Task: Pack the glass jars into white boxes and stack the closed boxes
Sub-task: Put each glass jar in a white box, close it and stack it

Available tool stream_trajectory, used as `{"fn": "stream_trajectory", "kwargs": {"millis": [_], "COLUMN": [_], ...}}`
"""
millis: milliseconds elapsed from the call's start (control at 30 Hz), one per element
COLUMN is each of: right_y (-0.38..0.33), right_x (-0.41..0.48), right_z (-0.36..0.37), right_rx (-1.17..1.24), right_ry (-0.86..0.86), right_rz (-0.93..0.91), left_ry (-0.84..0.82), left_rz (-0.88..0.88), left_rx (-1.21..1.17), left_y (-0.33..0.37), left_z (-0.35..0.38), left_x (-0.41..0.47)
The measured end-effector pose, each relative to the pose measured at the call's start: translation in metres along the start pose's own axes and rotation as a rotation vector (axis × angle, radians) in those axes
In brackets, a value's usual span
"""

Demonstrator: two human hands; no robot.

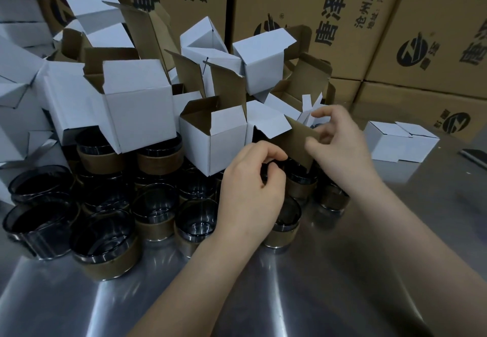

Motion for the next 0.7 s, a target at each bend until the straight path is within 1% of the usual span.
{"fn": "stream_trajectory", "kwargs": {"millis": [100, 167, 267, 333, 400, 500, 600, 700], "right_y": [-0.004, -0.008, -0.018, -0.029, -0.039, -0.051, -0.064, -0.076], "right_x": [0.002, 0.004, 0.007, 0.006, 0.006, 0.006, 0.002, -0.001], "right_z": [-0.013, -0.023, -0.037, -0.047, -0.056, -0.065, -0.068, -0.067], "right_rx": [0.030, 0.080, 0.136, 0.172, 0.209, 0.295, 0.316, 0.373], "right_ry": [0.244, 0.366, 0.479, 0.522, 0.536, 0.503, 0.435, 0.329], "right_rz": [-0.048, -0.079, -0.140, -0.219, -0.288, -0.330, -0.387, -0.439], "left_ry": [0.019, 0.028, 0.020, 0.000, -0.028, -0.099, -0.159, -0.204], "left_rz": [0.012, 0.010, -0.001, 0.003, 0.016, 0.025, 0.052, 0.081], "left_rx": [0.009, 0.018, 0.024, 0.027, 0.023, 0.019, 0.021, 0.018], "left_y": [0.001, 0.002, 0.003, 0.004, 0.004, 0.003, 0.004, 0.006], "left_z": [0.000, 0.000, -0.002, -0.002, -0.002, -0.001, 0.000, -0.001], "left_x": [0.000, 0.000, 0.000, 0.000, 0.000, 0.001, 0.002, 0.003]}}
Point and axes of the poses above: each hand's wrist, its own x-axis towards the middle knuckle, its own z-axis out of the palm, y = z × x, the point moved 4 cm from there along x, towards the middle knuckle
